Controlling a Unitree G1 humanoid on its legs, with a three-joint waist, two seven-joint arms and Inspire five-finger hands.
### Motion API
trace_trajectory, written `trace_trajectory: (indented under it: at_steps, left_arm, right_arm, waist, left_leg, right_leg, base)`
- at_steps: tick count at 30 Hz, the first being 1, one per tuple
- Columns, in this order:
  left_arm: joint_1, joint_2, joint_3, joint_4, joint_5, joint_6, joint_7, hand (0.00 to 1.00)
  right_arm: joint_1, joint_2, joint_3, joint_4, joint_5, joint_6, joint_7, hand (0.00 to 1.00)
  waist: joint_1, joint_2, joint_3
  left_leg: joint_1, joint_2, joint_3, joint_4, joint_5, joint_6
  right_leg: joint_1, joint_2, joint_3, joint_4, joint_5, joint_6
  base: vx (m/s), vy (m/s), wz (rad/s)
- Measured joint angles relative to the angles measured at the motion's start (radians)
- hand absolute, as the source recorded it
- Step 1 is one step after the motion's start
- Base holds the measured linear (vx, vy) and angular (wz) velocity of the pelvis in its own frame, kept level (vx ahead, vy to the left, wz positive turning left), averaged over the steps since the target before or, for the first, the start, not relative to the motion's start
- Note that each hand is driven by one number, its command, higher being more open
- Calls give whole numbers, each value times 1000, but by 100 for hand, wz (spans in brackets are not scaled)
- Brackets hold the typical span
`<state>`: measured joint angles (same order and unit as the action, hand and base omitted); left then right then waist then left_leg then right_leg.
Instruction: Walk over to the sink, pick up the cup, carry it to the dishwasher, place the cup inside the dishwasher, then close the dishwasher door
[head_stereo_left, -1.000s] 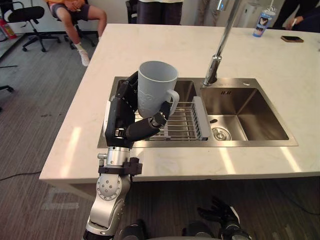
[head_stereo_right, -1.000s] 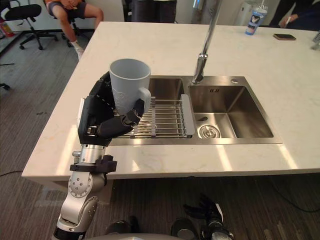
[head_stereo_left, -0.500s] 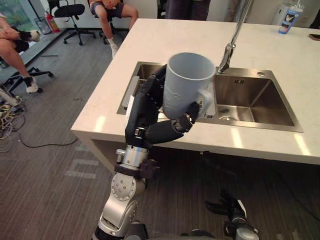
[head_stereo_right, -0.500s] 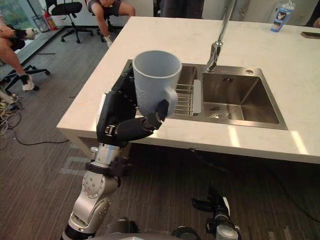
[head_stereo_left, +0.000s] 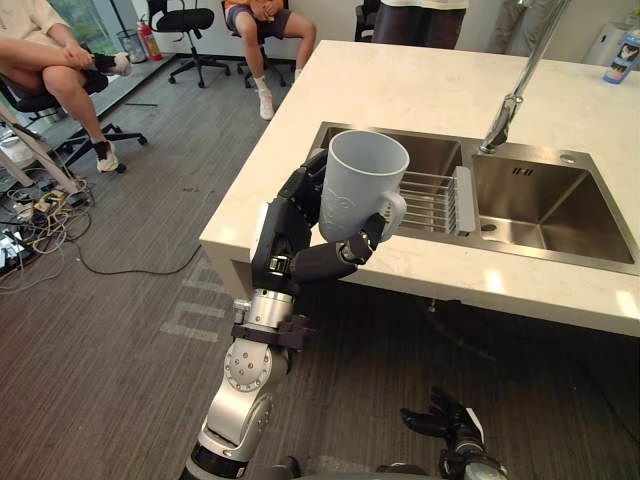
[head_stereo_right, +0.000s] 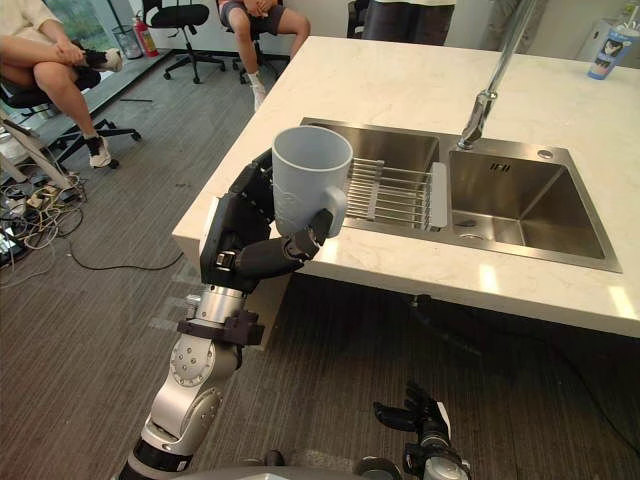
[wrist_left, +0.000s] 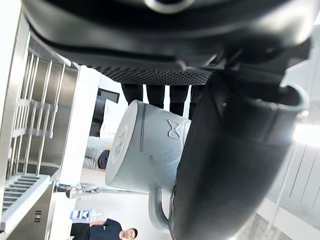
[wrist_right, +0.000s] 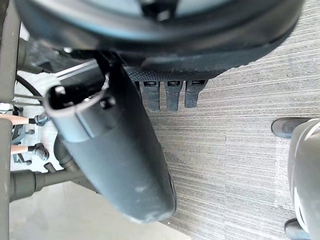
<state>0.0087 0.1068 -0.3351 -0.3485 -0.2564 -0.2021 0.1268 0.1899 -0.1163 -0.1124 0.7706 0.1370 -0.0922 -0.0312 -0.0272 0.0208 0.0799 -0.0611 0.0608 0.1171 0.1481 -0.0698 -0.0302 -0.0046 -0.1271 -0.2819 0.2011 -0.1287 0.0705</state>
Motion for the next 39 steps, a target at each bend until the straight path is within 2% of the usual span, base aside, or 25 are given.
trace_trajectory:
  at_steps: [3,6,8,9,10,11,13,15,16,19,21,23,24,25,26,27,29,30,31,32,34,36,37,38,39]
  left_arm:
    - [31,0,8,0,0,0,-1,30]
    - [67,-8,13,0,-1,1,0,30]
    - [78,-13,22,-8,-1,6,2,30]
    - [78,-15,27,-11,-1,6,3,30]
    - [76,-20,43,-15,-3,6,6,30]
    - [75,-23,55,-15,-11,7,8,30]
    - [75,-31,52,-15,-20,7,13,30]
    - [76,-44,41,-49,-23,7,2,30]
    - [72,-44,39,-62,-29,7,-4,30]
    - [66,-17,52,-91,-46,0,-23,30]
    - [71,-11,84,-68,-69,10,-23,30]
    - [84,-11,93,-46,-79,20,-23,30]
    - [96,-11,92,-36,-79,28,-28,30]
    - [104,-7,90,-36,-78,38,-41,30]
    - [103,-2,89,-37,-77,39,-47,30]
    - [102,6,89,-36,-77,39,-48,30]
    - [100,17,95,-28,-75,38,-47,30]
    - [91,20,96,-30,-75,33,-46,30]
    - [69,30,95,-25,-76,23,-42,30]
    - [66,27,89,-24,-77,24,-40,30]
    - [58,26,66,-30,-79,24,-40,30]
    - [58,26,46,-54,-79,23,-40,30]
    - [59,26,46,-73,-79,22,-40,30]
    - [59,25,52,-89,-79,14,-40,30]
    - [60,21,54,-89,-80,7,-40,30]
  right_arm:
    - [2,0,4,3,0,0,-2,90]
    - [-1,-1,12,19,-2,0,-17,90]
    - [-35,-7,11,48,-3,0,-29,90]
    - [-44,-11,9,54,-4,0,-33,90]
    - [-62,-19,7,71,-5,0,-36,90]
    - [-66,-27,8,68,-7,-1,-42,90]
    - [-56,-53,8,64,-15,-1,-49,90]
    - [-27,-91,6,64,-22,-1,-52,90]
    - [-22,-99,2,66,-23,1,-53,90]
    - [-46,-91,-1,78,-25,13,-51,90]
    - [-83,-63,7,80,-26,16,-37,90]
    - [-103,-51,9,79,-26,16,-27,90]
    - [-119,-51,10,77,-27,16,-21,90]
    - [-132,-50,10,74,-35,16,-17,90]
    - [-140,-46,11,70,-46,16,-13,90]
    - [-138,-39,12,44,-50,16,-13,90]
    - [-114,-35,23,11,-52,15,-12,90]
    - [-97,-37,28,-17,-53,14,-12,90]
    - [-73,-29,39,-49,-53,14,-11,90]
    - [-34,-18,40,-95,-54,21,-10,90]
    - [40,13,41,-187,-61,27,-8,90]
    - [101,35,55,-283,-65,28,-6,90]
    - [129,39,73,-346,-69,28,-4,90]
    - [142,40,88,-396,-87,25,0,90]
    - [136,38,92,-410,-96,23,3,90]
  waist:
    - [8,0,-4]
    - [13,-4,-2]
    - [22,-11,3]
    - [24,-21,9]
    - [25,-25,13]
    - [22,-35,19]
    - [1,-40,22]
    - [-22,-13,6]
    - [-30,-6,1]
    - [-16,-20,-5]
    - [-14,-31,2]
    - [-12,-32,3]
    - [-14,-31,4]
    - [-17,-27,11]
    - [-22,-28,21]
    - [-31,-26,38]
    - [-43,-32,45]
    - [-43,-30,49]
    - [-42,-47,63]
    - [-51,-47,64]
    - [-49,-51,66]
    - [-38,-73,62]
    - [-32,-94,50]
    - [-19,-113,41]
    - [-12,-110,41]
  left_leg:
    - [-9,-3,-20,-4,7,1]
    - [-49,-19,-110,6,34,-4]
    - [-88,-34,-113,-46,116,-2]
    - [-92,-30,-74,-73,134,11]
    - [-127,9,79,-15,75,60]
    - [-149,63,231,84,7,65]
    - [-143,134,395,173,-24,83]
    - [-102,200,537,141,-16,84]
    - [-102,202,563,133,22,49]
    - [-136,72,492,81,27,85]
    - [-164,26,433,145,-24,118]
    - [-167,-4,392,198,-74,133]
    - [-157,-35,355,210,-104,139]
    - [-142,-59,313,205,-115,149]
    - [-133,-72,275,200,-118,150]
    - [-101,-93,228,156,-108,135]
    - [-54,-106,213,120,-118,121]
    - [-56,-96,169,144,-113,136]
    - [-46,-136,129,171,-130,159]
    - [-37,-154,73,182,-139,160]
    - [-15,-173,-20,193,-147,145]
    - [5,-188,-63,203,-162,121]
    - [2,-198,-84,213,-172,102]
    - [2,-198,-91,220,-186,83]
    - [2,-186,-97,226,-190,76]
  right_leg:
    - [0,0,-14,4,-9,-2]
    - [1,-5,-66,38,-28,-11]
    - [1,-26,-139,41,-40,-20]
    - [0,-37,-169,39,-40,-20]
    - [3,-48,-229,41,-40,-20]
    - [24,-73,-291,46,-40,-20]
    - [79,-119,-403,66,-40,-20]
    - [134,-154,-537,80,-41,-11]
    - [148,-162,-563,82,-41,11]
    - [166,-221,-609,50,-5,29]
    - [203,-259,-625,62,6,48]
    - [223,-306,-617,145,13,40]
    - [204,-364,-553,281,35,-8]
    - [127,-392,-383,444,72,-130]
    - [45,-342,-183,543,14,-100]
    - [-32,-229,19,592,-53,-54]
    - [-122,-94,202,541,-134,-43]
    - [-151,-65,238,524,-156,-32]
    - [-194,-19,348,475,-180,-19]
    - [-230,41,462,444,-185,-19]
    - [-265,109,561,424,-185,-11]
    - [-266,96,543,389,-167,17]
    - [-260,67,507,346,-124,12]
    - [-246,46,473,293,-80,30]
    - [-225,50,450,267,-81,31]
  base:
    - [-59,-31,24]
    - [-29,-71,99]
    - [-107,-28,142]
    - [-149,25,145]
    - [-115,38,145]
    - [-52,51,149]
    - [-25,143,168]
    - [13,238,179]
    - [84,270,145]
    - [69,276,102]
    - [92,329,103]
    - [97,268,88]
    - [169,355,103]
    - [166,329,119]
    - [169,263,134]
    - [118,129,115]
    - [211,86,111]
    - [304,-26,115]
    - [298,-71,128]
    - [265,-77,140]
    - [276,-83,172]
    - [324,-124,170]
    - [329,-158,147]
    - [324,-174,133]
    - [229,-151,91]
